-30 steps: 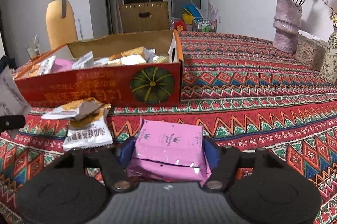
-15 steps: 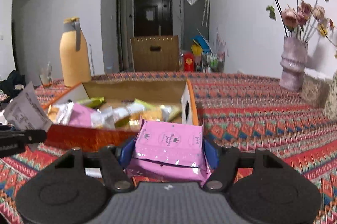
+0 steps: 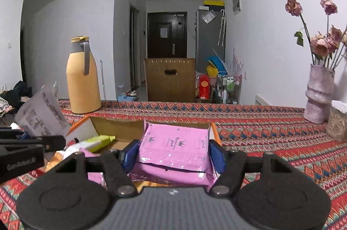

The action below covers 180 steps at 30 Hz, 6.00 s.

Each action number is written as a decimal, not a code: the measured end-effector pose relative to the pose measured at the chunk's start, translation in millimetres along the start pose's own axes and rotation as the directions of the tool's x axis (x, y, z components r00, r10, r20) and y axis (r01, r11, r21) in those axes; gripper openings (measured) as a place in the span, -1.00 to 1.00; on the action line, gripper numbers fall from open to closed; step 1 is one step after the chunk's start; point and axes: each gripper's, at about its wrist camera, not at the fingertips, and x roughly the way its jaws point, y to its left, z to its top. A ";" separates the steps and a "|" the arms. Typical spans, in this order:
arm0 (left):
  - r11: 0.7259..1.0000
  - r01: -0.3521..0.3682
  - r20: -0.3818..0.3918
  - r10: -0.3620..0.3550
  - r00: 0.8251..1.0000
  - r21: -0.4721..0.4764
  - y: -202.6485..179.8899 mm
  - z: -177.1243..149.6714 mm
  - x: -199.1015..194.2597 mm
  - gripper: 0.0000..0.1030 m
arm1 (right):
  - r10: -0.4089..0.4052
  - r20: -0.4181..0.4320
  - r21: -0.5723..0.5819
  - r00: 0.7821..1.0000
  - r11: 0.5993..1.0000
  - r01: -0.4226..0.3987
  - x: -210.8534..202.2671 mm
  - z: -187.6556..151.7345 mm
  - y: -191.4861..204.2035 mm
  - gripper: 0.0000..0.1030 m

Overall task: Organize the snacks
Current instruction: 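Carry both held packets over the box and open both tools to drop them, then withdraw both open tools from the box toward the remaining white sachets, then grasp a white sachet with a golden window with the right tool, then grasp the last white sachet with the left tool while the right tool holds its sachet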

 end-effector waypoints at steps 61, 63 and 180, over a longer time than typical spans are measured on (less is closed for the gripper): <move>0.988 -0.091 0.043 0.097 0.994 -0.128 32.2 5.8 -5.2 1.00 | -0.015 0.017 0.035 1.000 0.999 0.014 13.4 -0.2 -3.6 1.00; 0.988 -0.086 0.038 0.091 0.995 -0.125 34.0 0.6 -13.5 1.00 | -0.010 0.014 0.031 1.000 0.999 0.010 4.2 -3.4 -1.7 1.00; 0.990 0.126 -0.319 -0.099 0.943 0.065 -76.7 -101.5 2.2 1.00 | -0.095 -0.156 0.087 0.983 0.990 0.110 -66.3 -126.0 -77.0 -0.19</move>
